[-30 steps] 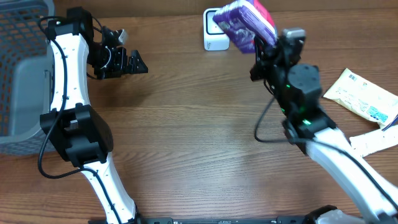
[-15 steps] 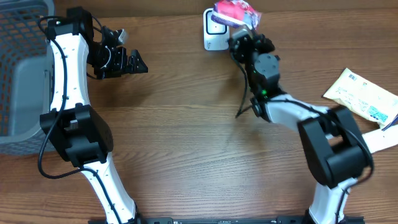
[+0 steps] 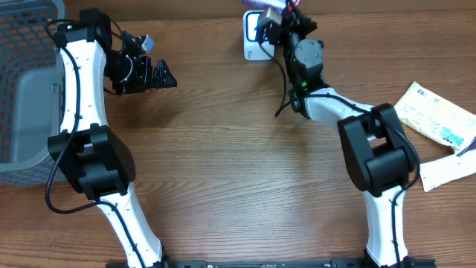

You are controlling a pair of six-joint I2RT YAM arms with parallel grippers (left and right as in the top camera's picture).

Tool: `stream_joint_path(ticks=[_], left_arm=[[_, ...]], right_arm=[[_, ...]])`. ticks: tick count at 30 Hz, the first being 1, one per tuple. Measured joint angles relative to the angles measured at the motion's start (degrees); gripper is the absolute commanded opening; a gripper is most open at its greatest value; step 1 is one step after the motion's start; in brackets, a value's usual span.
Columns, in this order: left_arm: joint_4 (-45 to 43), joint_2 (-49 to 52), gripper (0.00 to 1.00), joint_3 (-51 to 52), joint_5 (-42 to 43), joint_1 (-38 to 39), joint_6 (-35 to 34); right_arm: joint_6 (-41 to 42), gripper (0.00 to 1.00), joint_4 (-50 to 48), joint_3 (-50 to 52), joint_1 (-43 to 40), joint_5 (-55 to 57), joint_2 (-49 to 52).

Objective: Scan the item barcode
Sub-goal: 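Raise the pink box in front of the white scanner with right gripper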

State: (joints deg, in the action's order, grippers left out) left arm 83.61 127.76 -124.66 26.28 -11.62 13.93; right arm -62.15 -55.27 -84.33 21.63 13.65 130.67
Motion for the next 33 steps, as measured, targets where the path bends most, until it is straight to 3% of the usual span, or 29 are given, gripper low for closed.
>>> stream_joint_path(ticks=[9,33], left_arm=[[0.0,0.0,1.0,0.0,0.0,0.0,0.0],[0.0,0.0,1.0,0.0,0.0,0.0,0.0]], right_arm=[[-5.9,0.04,-3.0,0.0,0.0,-2.4,4.9],[-5.9,0.04,-11.9,0.0,0.3,-2.3,10.4]])
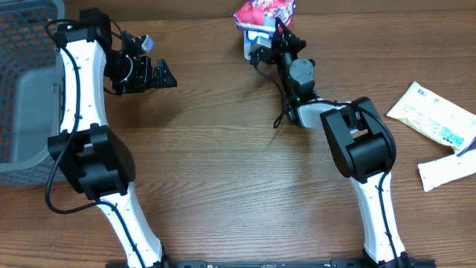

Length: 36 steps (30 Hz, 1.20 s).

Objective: Scan the item barcode
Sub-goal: 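Raise the pink box in front of the white scanner with right gripper, then carry the pink box to the right edge and release it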

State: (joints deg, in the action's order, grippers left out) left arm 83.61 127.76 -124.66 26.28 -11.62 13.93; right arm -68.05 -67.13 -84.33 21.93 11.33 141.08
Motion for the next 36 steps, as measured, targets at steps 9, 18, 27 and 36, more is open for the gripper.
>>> stream_joint_path(ticks=[9,18,27,36], left_arm=[[0.0,0.0,1.0,0.0,0.0,0.0,0.0],[0.0,0.0,1.0,0.0,0.0,0.0,0.0],[0.0,0.0,1.0,0.0,0.0,0.0,0.0],[0.0,0.0,1.0,0.0,0.0,0.0,0.0]], right_arm=[[8.0,0.04,3.9,0.0,0.9,16.5,-5.9],[25.3,0.04,18.5,-0.2,0.7,53.7,-20.2],[28.8,0.03,26.2,1.5,-3.1,75.1,-20.7],[29.7,0.03,34.9,3.6,-18.8,76.9,-20.7]])
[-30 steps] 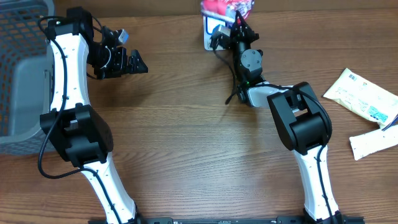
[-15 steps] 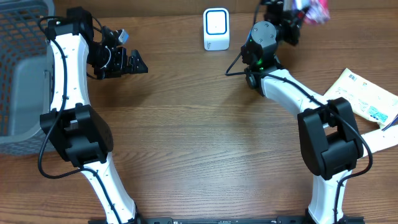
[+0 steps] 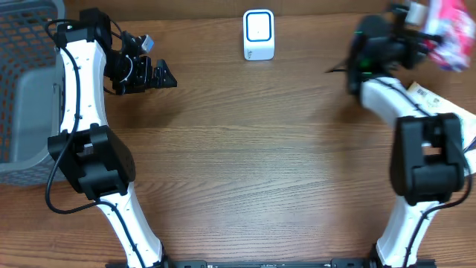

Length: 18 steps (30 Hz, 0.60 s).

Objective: Scan the item barcode
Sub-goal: 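Carry the pink box to the right edge and release it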

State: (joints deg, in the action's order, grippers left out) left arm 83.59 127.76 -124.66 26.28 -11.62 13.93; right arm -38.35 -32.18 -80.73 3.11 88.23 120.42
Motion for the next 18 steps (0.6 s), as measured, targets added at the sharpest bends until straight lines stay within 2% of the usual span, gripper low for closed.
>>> stream_joint_path(ticks=[4,9,10,11,12,14,15,18], left_arm=[[0.0,0.0,1.0,0.0,0.0,0.0,0.0],[0.0,0.0,1.0,0.0,0.0,0.0,0.0],[0.0,0.0,1.0,0.0,0.0,0.0,0.0],[0.0,0.0,1.0,0.0,0.0,0.0,0.0],[0.0,0.0,1.0,0.0,0.0,0.0,0.0],[0.0,0.0,1.0,0.0,0.0,0.0,0.0],[0.0,0.0,1.0,0.0,0.0,0.0,0.0],[0.0,0.0,1.0,0.0,0.0,0.0,0.0]], right_arm=[[6.6,0.03,6.9,5.3,-9.2,0.1,0.0],[21.1,0.05,23.2,15.0,-15.8,-5.3,0.0],[24.5,0.22,27.0,16.7,-16.1,-7.5,0.0],[28.4,0.54,30.8,18.1,-16.2,-10.3,0.0],[31.2,0.75,34.0,18.8,-16.0,-13.0,0.0],[37.7,0.96,39.1,20.1,-15.5,-19.2,0.0],[40.8,1.0,40.3,20.6,-15.3,-20.4,0.0],[46.3,1.0,40.9,20.0,-15.5,-22.1,-2.0]])
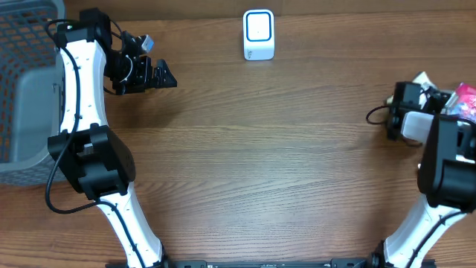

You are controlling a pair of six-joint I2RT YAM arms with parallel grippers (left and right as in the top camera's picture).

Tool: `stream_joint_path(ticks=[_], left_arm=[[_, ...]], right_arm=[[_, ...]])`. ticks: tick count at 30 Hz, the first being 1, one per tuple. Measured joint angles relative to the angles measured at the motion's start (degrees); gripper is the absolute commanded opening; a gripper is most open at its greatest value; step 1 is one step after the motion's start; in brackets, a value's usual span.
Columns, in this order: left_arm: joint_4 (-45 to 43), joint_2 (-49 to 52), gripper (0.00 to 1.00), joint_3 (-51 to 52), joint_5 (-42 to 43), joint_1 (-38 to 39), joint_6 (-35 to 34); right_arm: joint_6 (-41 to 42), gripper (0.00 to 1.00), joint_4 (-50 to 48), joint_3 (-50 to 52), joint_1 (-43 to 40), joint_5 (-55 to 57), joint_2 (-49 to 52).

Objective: Scan the item barcode

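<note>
The white scanner [258,34] with a blue-rimmed window stands at the table's far edge, uncovered. My right gripper [451,100] is at the far right edge of the table, shut on a pink snack packet [466,98] that is partly cut off by the frame. It is well to the right of the scanner. My left gripper [163,75] hangs at the far left, away from both; nothing shows between its fingers, and its jaw gap cannot be read from above.
A grey mesh basket [22,89] fills the left edge, beside the left arm. A corner of a white packet [422,77] shows behind the right arm's wrist. Both arm bases stand at the near edge.
The right gripper with the pink packet was high at the far right corner; it now sits lower, against the right edge near the white packets. The left arm has not moved.
The right gripper held the pink packet at the scanner, then the packet lay spread over the scanner's top. Afterwards the arm was at the far right corner with the packet and the scanner stood bare. Now the packet is lower at the right edge.
</note>
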State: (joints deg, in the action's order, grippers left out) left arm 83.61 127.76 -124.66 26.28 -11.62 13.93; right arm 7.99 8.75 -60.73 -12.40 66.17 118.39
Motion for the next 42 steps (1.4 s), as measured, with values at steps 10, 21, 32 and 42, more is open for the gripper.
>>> stream_joint_path(ticks=[10,21,32,42], left_arm=[[0.0,0.0,1.0,0.0,0.0,0.0,0.0],[1.4,0.0,1.0,0.0,-3.1,0.0,0.0],[0.0,0.0,1.0,0.0,-9.4,0.0,0.0],[-7.3,0.0,1.0,-0.1,-10.5,0.0,-0.3]], right_arm=[[6.6,1.0,27.5,-17.7,0.9,-17.2,-13.4],[9.1,1.0,9.4,-44.1,9.1,-52.3,-34.9],[1.1,1.0,25.1,-45.1,9.0,-58.8,-41.4],[-0.1,1.0,25.9,-33.6,9.1,-61.9,-60.8]])
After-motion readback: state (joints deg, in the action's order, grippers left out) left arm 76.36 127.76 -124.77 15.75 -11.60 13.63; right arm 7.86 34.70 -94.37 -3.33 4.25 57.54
